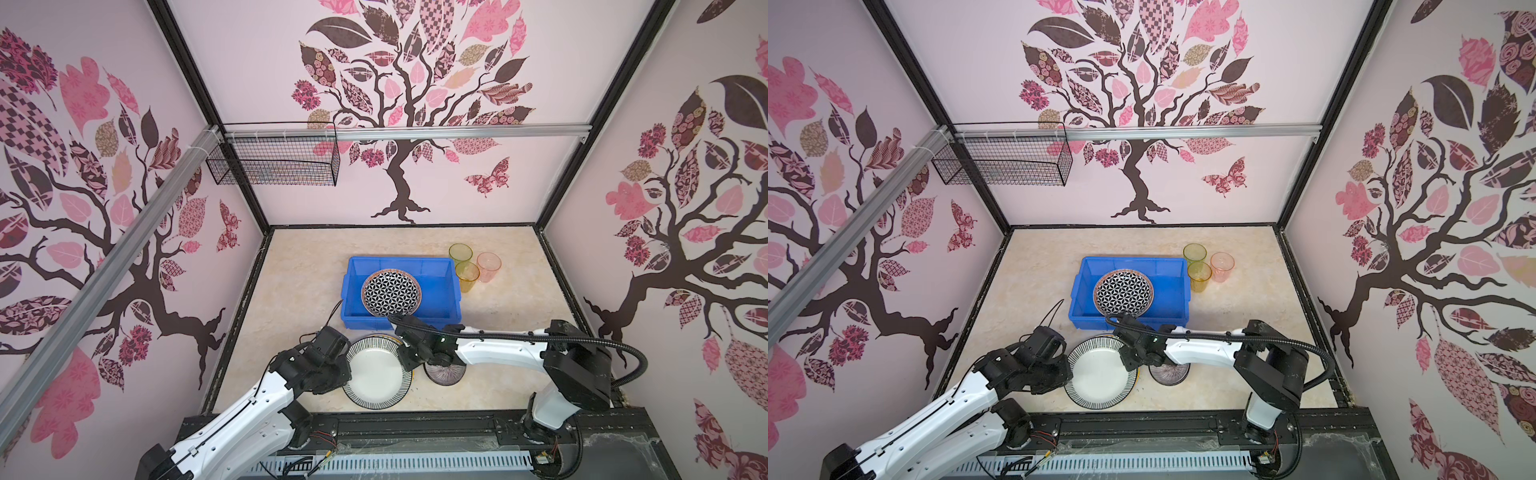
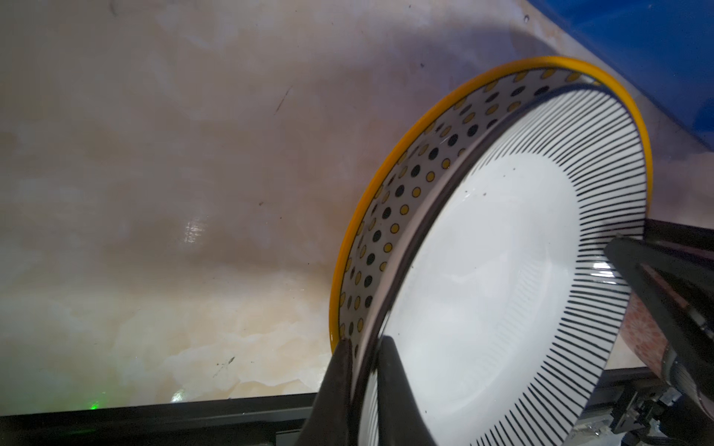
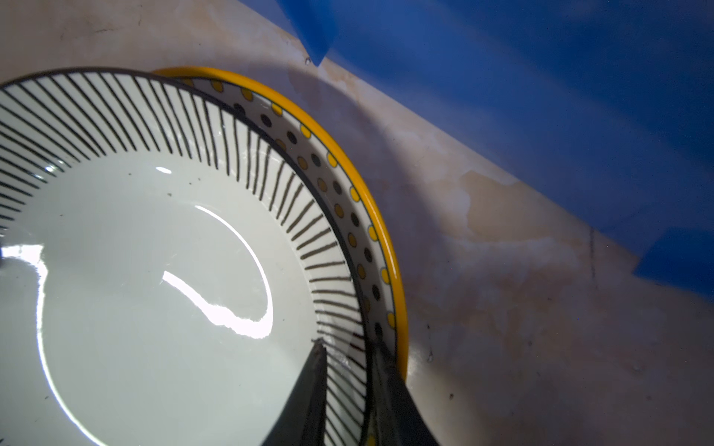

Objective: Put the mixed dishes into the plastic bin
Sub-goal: 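Pinch the striped plate rim with the left gripper while the right grips its edge, then lift the striped plate off the dotted plate with the left gripper while right releases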

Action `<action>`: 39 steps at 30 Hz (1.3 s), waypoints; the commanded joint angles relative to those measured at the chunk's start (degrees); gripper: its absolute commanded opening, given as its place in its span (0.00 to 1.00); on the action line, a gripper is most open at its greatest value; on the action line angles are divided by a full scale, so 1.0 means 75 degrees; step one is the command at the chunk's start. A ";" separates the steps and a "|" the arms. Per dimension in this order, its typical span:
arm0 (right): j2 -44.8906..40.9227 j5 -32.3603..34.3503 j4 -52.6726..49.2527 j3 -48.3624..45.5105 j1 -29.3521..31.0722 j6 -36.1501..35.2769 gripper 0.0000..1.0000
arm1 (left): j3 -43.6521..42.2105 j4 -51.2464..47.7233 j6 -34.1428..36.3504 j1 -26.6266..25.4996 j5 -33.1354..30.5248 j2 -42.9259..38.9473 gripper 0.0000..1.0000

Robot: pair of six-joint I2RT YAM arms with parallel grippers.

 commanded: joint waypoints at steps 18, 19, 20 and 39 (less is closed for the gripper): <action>-0.1315 -0.0122 -0.0176 0.0240 0.0183 -0.0160 0.34 | 0.1176 -0.0787 0.0261 0.0002 -0.0776 -0.0377 0.00; -0.1379 -0.0085 -0.0170 0.0236 0.0183 -0.0161 0.34 | 0.1289 -0.0866 0.0352 0.0013 -0.0762 -0.0342 0.00; -0.1449 -0.0052 -0.0154 0.0218 0.0183 -0.0149 0.34 | 0.1417 -0.0971 0.0463 0.0007 -0.0761 -0.0279 0.00; -0.2506 0.0379 -0.0047 -0.0253 0.0183 0.0115 0.37 | 0.3360 -0.2064 0.1400 0.0013 -0.1221 -0.0127 0.00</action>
